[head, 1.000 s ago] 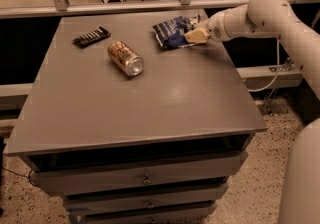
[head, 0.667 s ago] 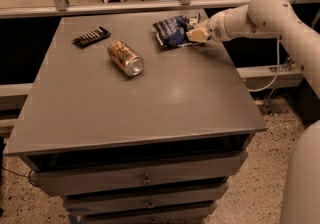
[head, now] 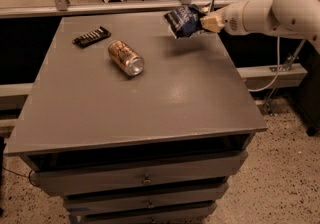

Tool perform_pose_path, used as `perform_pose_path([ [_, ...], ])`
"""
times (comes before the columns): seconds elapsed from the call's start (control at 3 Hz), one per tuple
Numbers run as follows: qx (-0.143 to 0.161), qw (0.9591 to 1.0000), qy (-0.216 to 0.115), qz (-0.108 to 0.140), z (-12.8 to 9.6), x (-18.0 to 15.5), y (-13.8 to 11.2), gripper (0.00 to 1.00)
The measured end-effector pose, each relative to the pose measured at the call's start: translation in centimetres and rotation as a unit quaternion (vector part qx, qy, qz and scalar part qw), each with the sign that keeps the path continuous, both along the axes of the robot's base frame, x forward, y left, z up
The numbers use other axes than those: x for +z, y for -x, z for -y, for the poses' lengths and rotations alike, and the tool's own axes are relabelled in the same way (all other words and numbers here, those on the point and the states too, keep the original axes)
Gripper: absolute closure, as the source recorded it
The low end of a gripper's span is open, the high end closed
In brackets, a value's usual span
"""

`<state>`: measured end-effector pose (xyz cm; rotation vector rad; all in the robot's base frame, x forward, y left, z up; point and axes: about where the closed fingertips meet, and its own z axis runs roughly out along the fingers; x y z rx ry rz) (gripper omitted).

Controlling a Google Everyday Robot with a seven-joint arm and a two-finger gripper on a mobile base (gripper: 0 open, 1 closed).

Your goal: Pick blue chip bag

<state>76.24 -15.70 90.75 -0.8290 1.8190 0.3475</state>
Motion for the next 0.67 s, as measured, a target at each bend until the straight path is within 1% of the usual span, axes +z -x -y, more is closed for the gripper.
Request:
perform_pose_path([
  [0.33,-0.012,0.9981,-0.035,0.049,1.13,5.44,3.26,1.00],
  [0.67,-0.012,0.9978,-0.041,0.050,1.28,5.72,3.55,1.00],
])
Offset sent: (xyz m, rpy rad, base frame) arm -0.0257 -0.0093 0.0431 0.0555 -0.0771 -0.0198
